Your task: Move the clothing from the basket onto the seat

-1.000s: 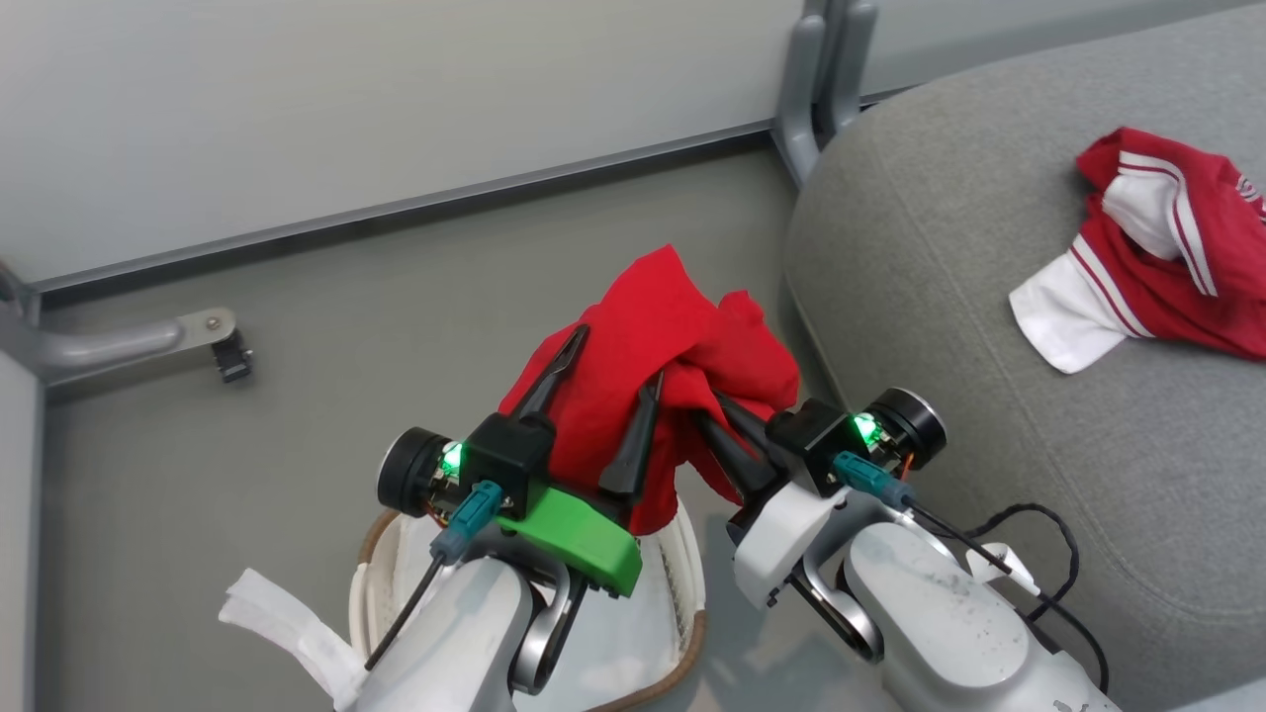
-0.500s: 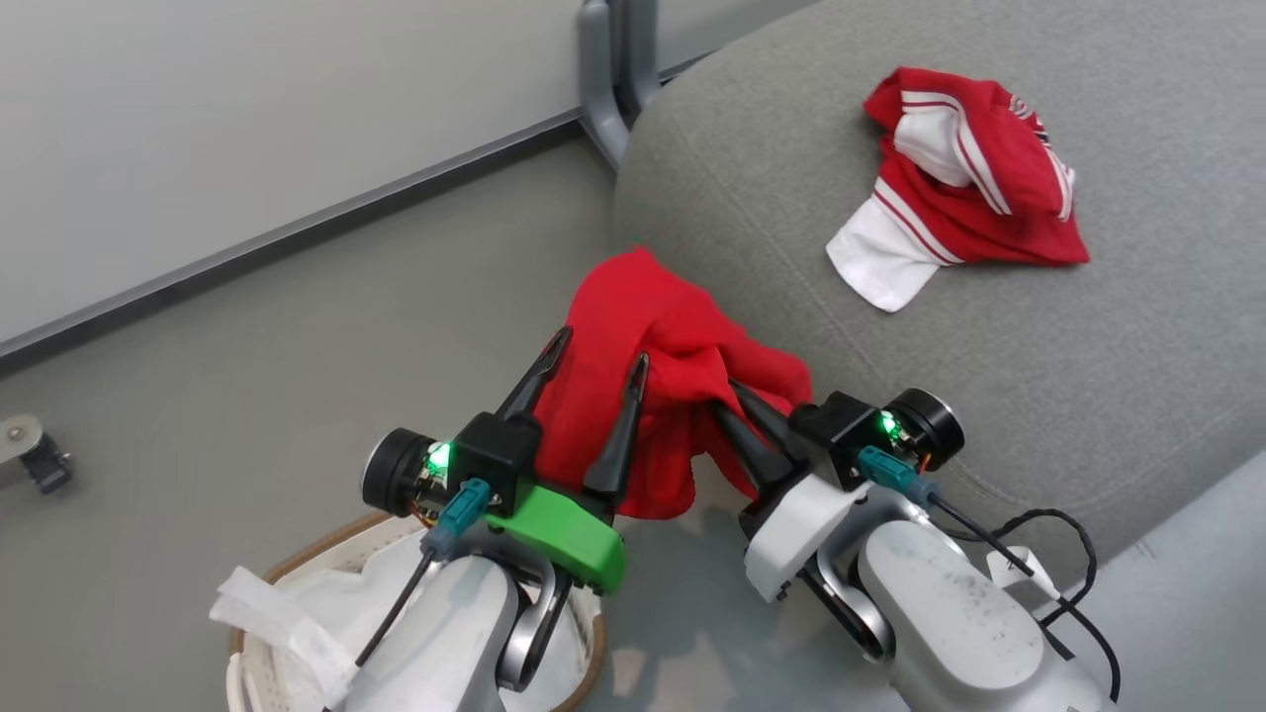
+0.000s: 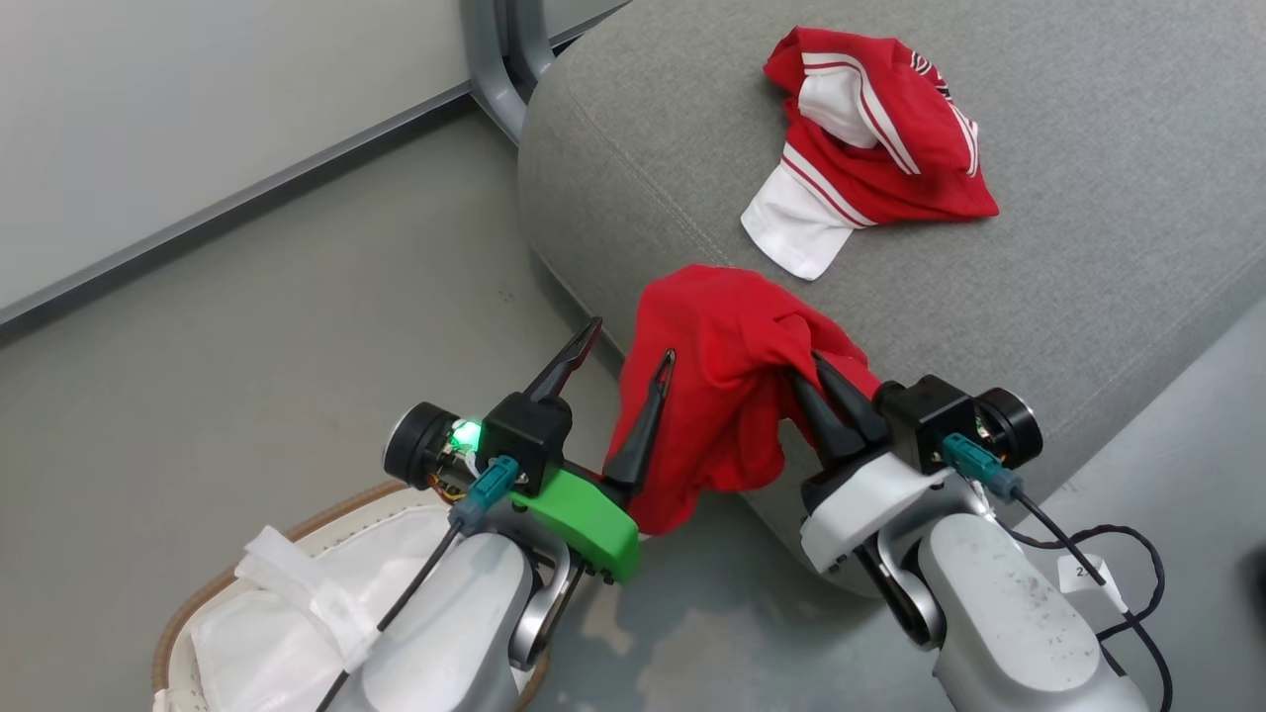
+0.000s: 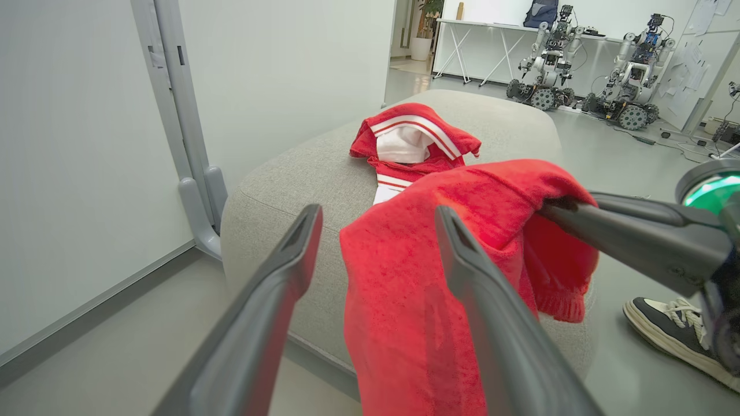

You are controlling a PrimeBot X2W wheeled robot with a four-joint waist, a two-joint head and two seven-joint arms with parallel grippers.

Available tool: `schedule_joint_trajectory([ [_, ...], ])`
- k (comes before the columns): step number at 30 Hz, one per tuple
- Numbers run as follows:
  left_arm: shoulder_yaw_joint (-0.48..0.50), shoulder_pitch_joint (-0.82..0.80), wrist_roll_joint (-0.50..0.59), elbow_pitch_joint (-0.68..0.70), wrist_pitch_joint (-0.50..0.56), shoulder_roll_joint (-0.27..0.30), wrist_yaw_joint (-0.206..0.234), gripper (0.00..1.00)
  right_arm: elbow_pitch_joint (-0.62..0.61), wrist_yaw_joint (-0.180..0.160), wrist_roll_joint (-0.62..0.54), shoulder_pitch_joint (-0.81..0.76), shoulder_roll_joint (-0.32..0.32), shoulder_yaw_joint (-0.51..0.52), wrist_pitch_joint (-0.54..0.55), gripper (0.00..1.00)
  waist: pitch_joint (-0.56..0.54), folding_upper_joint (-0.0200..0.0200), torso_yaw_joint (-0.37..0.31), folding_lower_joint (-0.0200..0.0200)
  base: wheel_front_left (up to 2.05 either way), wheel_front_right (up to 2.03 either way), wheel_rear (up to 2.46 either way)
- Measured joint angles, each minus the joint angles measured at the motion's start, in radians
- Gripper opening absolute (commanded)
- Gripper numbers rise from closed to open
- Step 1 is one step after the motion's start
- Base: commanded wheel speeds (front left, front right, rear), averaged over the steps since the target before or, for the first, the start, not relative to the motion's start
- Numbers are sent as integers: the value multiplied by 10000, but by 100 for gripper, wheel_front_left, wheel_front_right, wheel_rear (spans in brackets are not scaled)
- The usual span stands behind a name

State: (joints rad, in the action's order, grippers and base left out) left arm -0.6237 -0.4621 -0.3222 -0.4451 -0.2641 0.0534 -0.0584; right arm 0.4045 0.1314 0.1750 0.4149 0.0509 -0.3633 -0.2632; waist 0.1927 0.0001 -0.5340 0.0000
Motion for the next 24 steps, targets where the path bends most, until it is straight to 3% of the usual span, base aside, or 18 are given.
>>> schedule_joint_trajectory([
  [11, -140, -284, -25, -424, 0, -31, -40, 100, -261, 0, -583, 535, 105, 1003, 0, 0, 475, 0, -66, 0, 0, 0, 0],
  [24, 31, -416, 63, -556, 2, 267, 188, 100, 255, 0, -915, 3693, 1611, 2052, 0, 0, 1261, 0, -4, 0, 0, 0, 0],
])
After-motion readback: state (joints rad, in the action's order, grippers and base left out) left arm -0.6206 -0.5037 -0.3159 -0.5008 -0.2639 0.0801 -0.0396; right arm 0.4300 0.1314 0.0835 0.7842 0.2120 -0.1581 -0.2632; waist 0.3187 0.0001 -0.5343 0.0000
